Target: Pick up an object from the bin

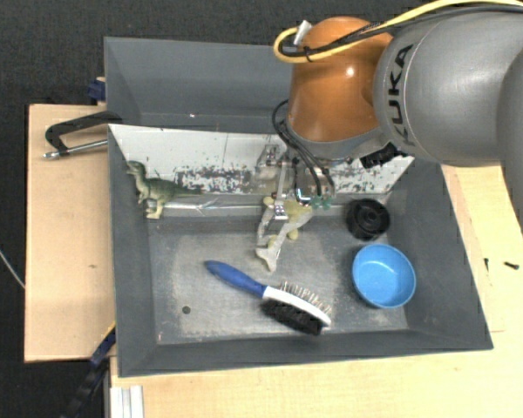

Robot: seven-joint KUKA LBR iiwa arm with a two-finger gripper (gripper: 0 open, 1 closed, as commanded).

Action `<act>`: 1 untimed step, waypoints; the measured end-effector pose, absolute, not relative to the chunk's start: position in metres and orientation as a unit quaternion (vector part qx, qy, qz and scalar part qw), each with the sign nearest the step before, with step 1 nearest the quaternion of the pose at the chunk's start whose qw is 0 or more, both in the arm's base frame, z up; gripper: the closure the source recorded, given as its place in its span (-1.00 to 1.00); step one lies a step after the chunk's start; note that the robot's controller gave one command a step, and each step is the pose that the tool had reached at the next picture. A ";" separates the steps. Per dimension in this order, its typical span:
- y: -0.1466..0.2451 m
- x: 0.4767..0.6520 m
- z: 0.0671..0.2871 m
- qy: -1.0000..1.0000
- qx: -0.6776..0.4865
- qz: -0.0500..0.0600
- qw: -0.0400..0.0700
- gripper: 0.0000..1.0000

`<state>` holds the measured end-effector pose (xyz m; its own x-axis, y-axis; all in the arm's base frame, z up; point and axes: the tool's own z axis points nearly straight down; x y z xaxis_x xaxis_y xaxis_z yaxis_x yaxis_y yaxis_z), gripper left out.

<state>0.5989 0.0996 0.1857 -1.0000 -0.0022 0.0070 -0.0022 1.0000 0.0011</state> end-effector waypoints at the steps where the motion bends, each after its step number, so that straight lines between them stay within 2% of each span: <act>1: 0.097 0.530 0.073 -0.999 0.033 -0.004 -0.004 -1.00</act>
Offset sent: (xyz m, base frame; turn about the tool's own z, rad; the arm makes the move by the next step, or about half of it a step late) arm -0.0714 -0.0074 -0.1157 -0.0615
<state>0.5296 0.0970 0.0728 -0.9978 -0.0658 -0.0083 -0.0659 0.9978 0.0073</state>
